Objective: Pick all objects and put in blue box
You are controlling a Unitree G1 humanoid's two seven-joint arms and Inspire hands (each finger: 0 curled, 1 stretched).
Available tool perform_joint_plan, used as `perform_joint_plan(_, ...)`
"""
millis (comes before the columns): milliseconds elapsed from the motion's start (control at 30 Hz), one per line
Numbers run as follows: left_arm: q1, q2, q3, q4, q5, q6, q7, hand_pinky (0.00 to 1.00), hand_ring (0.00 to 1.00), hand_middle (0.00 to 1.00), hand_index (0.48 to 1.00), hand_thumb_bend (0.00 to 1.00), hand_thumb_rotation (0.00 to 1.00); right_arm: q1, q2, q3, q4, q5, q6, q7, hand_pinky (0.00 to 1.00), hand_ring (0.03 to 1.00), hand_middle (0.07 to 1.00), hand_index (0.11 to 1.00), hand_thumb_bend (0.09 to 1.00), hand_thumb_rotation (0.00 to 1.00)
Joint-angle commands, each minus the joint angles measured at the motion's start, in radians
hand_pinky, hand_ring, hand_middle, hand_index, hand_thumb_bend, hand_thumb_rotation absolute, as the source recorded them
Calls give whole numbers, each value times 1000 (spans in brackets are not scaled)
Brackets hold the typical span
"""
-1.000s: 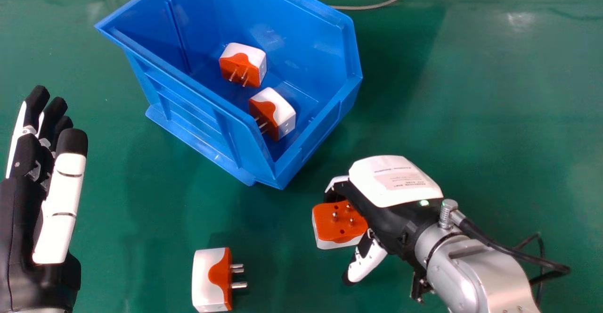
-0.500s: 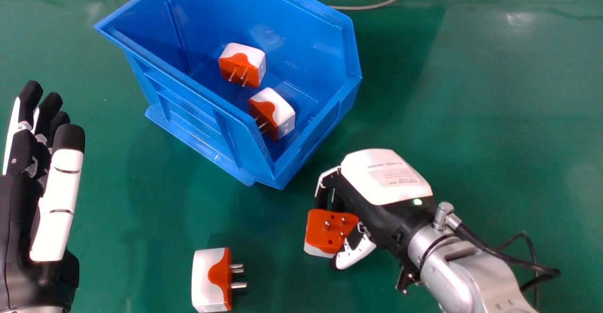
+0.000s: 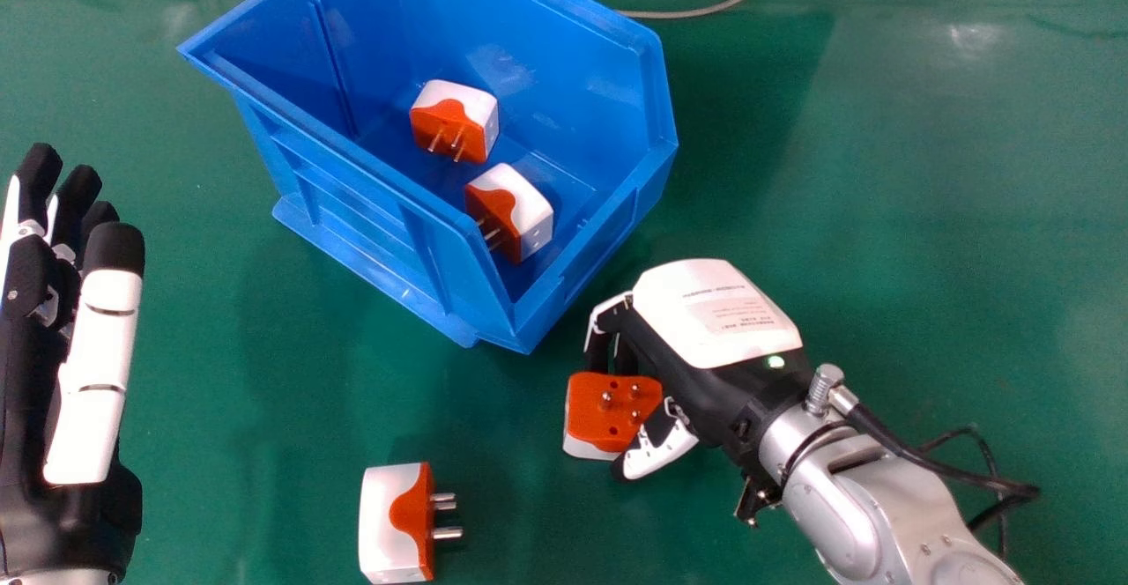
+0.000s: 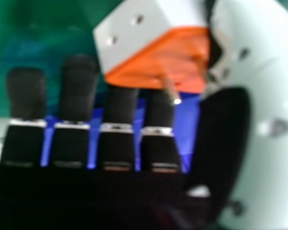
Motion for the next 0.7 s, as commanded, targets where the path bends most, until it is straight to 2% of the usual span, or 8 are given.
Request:
perform_joint_plan(0, 2, 2, 8, -27, 3, -6, 3, 954, 978, 980, 983, 608, 714, -7, -12, -1, 2, -7, -11, -20, 301, 387, 485, 506, 520, 3)
perform_joint_plan(167, 1, 4, 10, -31, -2, 2, 3, 956, 980, 983, 987, 603, 713, 1, -14, -2, -16, -6, -7, -15, 303, 387, 485, 504, 518, 2)
perform_joint_plan(267, 2, 5, 10, -37, 0, 10, 5, 956, 981, 984, 988, 600, 712, 8, -14, -5, -28, -4, -3, -11, 302, 386, 485, 503, 517, 1)
perform_joint_plan(400, -5, 9, 12, -32, -2, 10, -1, 957, 981, 984, 987, 599, 711, 19, -16, -5, -63, -15, 20, 8, 301, 385, 484, 503, 516, 1)
perform_joint_plan(567, -14, 10, 12, -30, -3, 16, -1, 956, 981, 983, 986, 600, 711, 42, -19, -23, -120, 8, 30, 24, 295, 384, 482, 503, 515, 0)
perform_joint_plan(667, -18, 10, 11, -35, -1, 30, 4, 954, 980, 981, 983, 596, 709, 50, -27, -28, -145, 7, 31, 29, 286, 380, 479, 505, 514, 0)
